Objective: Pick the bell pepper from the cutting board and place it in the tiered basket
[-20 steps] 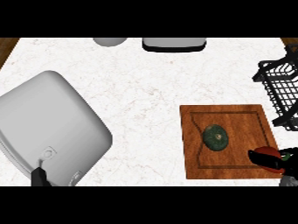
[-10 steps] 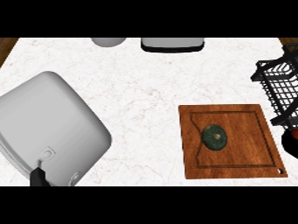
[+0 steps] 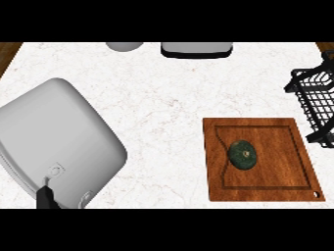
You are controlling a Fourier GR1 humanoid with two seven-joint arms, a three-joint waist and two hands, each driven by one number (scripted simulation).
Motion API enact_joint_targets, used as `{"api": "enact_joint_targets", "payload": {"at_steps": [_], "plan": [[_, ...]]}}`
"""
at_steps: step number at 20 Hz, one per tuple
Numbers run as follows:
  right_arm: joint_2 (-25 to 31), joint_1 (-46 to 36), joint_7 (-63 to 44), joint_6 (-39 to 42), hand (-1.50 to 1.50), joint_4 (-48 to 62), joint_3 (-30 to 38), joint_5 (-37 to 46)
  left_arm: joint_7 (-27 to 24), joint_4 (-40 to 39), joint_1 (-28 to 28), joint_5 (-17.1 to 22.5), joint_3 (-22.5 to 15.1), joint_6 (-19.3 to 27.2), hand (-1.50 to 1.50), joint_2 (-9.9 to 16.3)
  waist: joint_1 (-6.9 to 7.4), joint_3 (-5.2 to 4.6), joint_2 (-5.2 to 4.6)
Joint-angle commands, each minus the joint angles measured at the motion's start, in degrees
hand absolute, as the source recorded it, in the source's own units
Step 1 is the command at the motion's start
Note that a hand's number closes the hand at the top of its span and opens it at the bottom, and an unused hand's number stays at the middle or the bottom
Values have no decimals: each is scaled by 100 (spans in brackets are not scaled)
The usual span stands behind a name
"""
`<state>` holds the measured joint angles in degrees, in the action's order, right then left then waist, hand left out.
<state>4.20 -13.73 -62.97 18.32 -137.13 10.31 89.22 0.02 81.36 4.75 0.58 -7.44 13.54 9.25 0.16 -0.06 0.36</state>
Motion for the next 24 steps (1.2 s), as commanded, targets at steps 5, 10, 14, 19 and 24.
{"api": "enact_joint_targets", "payload": {"at_steps": [5,10,14,19,24], "plan": [[516,-2115,-457,1557,150,900,1205,36,68,-255,-106,-137,-51,147,0,-173,9,-11,-33],[925,-2941,-29,1687,150,1799,2068,-170,264,-95,-53,-40,13,-23,0,-42,15,0,-25],[1246,-3115,278,1259,150,2663,2490,-250,347,145,71,-339,-260,265,0,-284,21,6,-35],[1572,-2995,771,675,150,3596,2827,-759,489,125,-58,-148,72,56,0,-86,8,7,-38],[1743,-2920,1100,-241,150,4844,2834,-931,331,141,68,-286,-142,110,0,-321,28,7,-43]]}}
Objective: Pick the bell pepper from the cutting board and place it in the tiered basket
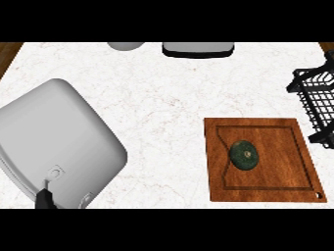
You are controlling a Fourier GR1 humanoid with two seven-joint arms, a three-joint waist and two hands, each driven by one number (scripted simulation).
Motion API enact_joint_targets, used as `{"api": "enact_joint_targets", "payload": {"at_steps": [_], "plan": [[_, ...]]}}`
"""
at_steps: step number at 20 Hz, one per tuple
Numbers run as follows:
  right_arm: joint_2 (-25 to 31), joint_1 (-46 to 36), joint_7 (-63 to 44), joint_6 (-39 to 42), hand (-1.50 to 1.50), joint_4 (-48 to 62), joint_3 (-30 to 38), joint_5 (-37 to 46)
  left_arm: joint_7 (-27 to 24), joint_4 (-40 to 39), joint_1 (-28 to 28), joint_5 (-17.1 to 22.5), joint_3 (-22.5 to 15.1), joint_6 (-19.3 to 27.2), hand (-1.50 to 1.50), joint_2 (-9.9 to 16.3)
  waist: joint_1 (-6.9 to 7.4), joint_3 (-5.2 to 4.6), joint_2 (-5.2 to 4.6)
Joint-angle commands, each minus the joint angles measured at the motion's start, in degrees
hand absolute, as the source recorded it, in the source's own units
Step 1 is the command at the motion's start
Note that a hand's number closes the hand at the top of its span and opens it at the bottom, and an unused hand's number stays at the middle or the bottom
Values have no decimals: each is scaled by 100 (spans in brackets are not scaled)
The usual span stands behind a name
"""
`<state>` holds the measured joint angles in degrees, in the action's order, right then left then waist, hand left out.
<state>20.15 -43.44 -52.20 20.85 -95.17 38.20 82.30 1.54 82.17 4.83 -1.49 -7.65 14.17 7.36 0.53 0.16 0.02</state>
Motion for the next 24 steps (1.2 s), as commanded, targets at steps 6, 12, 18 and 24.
{"api": "enact_joint_targets", "payload": {"at_steps": [6,12,18,24], "plan": [[420,176,40,-1404,150,1940,164,-205,-21,-343,-180,88,187,-213,0,26,3,-14,-25],[372,203,145,-2571,150,2720,247,-612,83,319,400,-15,74,-222,0,108,31,-11,-13],[86,179,699,-3578,-150,2821,1092,-1948,-95,-395,-130,12,177,-205,0,-84,-22,-8,-29],[68,-141,1401,-4821,-150,3062,1057,-2626,72,-73,38,-35,149,-238,0,-18,41,-10,-23]]}}
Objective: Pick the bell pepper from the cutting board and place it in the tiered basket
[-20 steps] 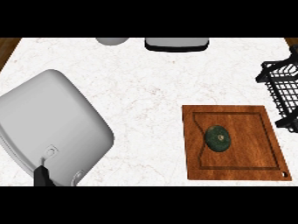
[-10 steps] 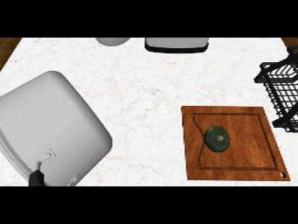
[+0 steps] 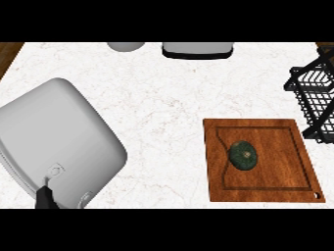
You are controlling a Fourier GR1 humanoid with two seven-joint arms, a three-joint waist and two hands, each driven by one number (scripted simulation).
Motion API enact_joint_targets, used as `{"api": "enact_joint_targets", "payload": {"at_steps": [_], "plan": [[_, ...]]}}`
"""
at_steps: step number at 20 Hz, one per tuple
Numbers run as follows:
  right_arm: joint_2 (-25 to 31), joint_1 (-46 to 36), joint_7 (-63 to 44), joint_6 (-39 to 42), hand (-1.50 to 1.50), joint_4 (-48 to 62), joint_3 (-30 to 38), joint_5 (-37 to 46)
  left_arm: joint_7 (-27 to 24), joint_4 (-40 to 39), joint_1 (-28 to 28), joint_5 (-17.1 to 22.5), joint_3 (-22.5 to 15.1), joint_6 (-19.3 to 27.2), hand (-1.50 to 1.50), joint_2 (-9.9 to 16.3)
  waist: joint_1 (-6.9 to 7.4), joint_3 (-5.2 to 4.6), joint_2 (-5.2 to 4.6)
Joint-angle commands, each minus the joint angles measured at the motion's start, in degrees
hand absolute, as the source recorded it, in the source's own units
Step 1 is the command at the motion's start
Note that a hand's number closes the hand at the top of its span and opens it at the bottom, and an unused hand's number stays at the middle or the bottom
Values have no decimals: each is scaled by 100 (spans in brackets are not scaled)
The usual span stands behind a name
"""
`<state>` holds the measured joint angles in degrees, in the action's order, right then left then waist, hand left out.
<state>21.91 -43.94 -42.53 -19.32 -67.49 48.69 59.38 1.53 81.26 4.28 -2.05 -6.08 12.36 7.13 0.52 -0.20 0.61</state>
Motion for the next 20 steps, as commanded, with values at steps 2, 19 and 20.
{"api": "enact_joint_targets", "payload": {"at_steps": [2,19,20], "plan": [[22,-7,736,-952,-150,293,144,-768,-97,-598,-359,-76,59,91,0,-177,-25,23,-87],[-750,2380,-1465,206,-150,-5479,920,93,-83,-69,378,13,198,87,0,-58,-395,5,44],[-902,2660,-1497,390,-150,-5893,1040,-93,92,140,330,57,215,32,0,14,-384,11,43]]}}
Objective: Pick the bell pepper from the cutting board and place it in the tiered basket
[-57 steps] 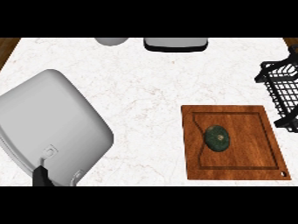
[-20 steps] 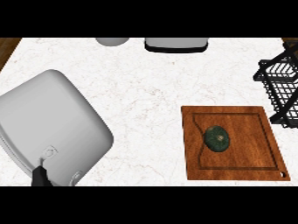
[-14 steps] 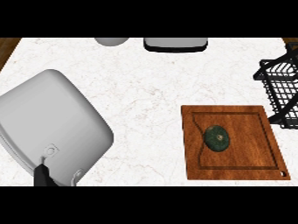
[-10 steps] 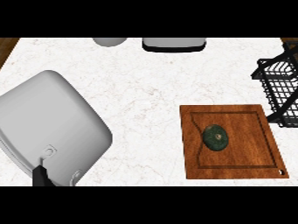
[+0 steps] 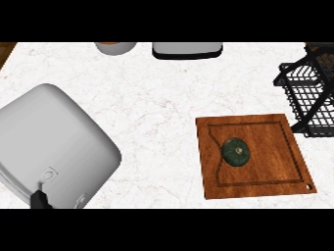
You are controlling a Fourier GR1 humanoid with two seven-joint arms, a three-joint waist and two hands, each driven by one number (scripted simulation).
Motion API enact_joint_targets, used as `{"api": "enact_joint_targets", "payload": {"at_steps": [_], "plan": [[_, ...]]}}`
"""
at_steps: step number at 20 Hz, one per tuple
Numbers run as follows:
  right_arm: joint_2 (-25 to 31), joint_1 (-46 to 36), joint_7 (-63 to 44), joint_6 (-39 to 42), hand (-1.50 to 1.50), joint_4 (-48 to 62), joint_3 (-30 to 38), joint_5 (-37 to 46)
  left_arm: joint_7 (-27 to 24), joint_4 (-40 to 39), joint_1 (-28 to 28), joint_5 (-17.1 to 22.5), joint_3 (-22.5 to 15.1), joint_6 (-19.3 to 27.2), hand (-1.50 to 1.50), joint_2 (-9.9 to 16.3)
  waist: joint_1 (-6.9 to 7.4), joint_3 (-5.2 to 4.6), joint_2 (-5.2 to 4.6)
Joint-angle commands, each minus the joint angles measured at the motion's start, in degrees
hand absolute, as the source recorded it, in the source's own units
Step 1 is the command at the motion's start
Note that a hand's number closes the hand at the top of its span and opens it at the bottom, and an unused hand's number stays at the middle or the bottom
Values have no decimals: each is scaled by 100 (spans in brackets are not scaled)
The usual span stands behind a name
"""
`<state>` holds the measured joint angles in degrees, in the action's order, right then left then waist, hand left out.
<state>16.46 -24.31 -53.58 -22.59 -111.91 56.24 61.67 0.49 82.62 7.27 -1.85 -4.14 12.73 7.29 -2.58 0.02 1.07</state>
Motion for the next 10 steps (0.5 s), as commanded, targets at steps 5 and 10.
{"api": "enact_joint_targets", "payload": {"at_steps": [5,10], "plan": [[-792,1645,-710,1742,-150,-3261,903,-1378,133,-84,180,-46,47,134,0,-49,-272,-9,36],[-1148,2061,-559,2128,-150,-3814,1056,-2202,-43,-33,397,64,126,63,0,-35,-337,-12,94]]}}
